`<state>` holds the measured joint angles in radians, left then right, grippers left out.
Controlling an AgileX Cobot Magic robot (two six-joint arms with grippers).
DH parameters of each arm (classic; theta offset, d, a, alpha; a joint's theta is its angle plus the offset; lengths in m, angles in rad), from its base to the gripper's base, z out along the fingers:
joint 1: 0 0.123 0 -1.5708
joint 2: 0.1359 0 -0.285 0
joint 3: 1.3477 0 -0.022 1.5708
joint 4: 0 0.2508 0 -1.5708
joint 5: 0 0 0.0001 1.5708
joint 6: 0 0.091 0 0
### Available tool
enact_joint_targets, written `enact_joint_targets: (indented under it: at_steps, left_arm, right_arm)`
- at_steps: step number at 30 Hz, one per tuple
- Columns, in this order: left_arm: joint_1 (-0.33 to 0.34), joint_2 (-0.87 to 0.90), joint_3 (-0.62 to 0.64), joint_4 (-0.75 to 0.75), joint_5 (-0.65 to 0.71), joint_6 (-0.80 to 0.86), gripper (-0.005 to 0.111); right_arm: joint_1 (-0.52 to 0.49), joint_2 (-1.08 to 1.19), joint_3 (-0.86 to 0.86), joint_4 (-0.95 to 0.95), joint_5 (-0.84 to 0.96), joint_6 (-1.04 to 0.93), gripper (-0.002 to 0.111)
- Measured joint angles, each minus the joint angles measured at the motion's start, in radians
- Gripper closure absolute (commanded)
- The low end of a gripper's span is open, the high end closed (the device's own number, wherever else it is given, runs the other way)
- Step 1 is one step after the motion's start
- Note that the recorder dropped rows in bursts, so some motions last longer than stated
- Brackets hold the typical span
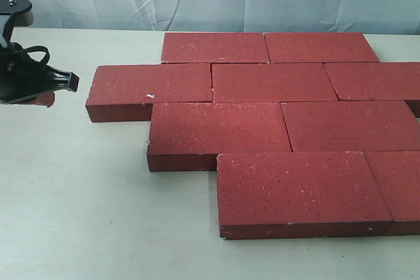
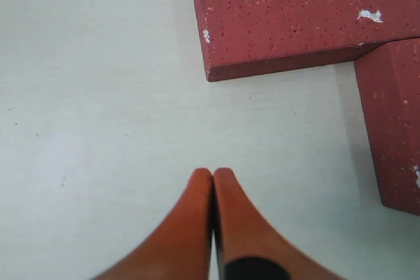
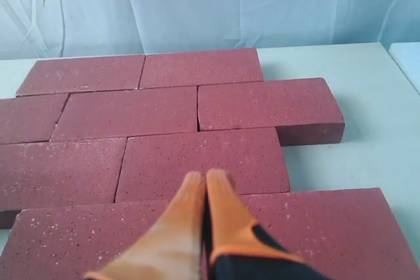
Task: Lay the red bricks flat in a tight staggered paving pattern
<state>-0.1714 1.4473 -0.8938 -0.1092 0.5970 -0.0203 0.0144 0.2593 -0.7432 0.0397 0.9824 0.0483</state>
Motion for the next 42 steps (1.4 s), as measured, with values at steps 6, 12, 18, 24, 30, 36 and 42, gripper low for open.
enact_joint_targets:
  at_steps: [6,12,18,24,30,36,42]
  left_arm:
    - [0.0,0.0,0.0,0.0,0.0,0.0,0.107]
    - [0.0,0.0,0.0,0.0,0.0,0.0,0.107]
    - [0.0,0.0,0.0,0.0,0.0,0.0,0.107]
    - [0.0,0.0,0.0,0.0,0.0,0.0,0.107]
    - [0.0,0.0,0.0,0.0,0.0,0.0,0.107]
    - [0.0,0.0,0.0,0.0,-0.002,0.0,0.107]
    - [0.0,0.0,0.0,0.0,-0.015,0.0,0.107]
  right_arm:
    - [0.0,-0.028,0.0,0.03,-0.002,0.0,0.109]
    - [0.0,-0.083,0.006,0.035,-0.002,-0.002,0.109]
    - [0.0,-0.134,0.051,-0.019,-0.004,-0.004,0.109]
    - [0.0,-0.189,0.128,-0.053,-0.067,-0.004,0.109]
    - [0.0,-0.251,0.221,-0.055,-0.19,-0.004,0.109]
    - [0.0,-0.253,0.323,-0.055,-0.304,-0.004,0.109]
    - [0.0,-0.253,0.41,-0.055,-0.405,-0.004,0.109]
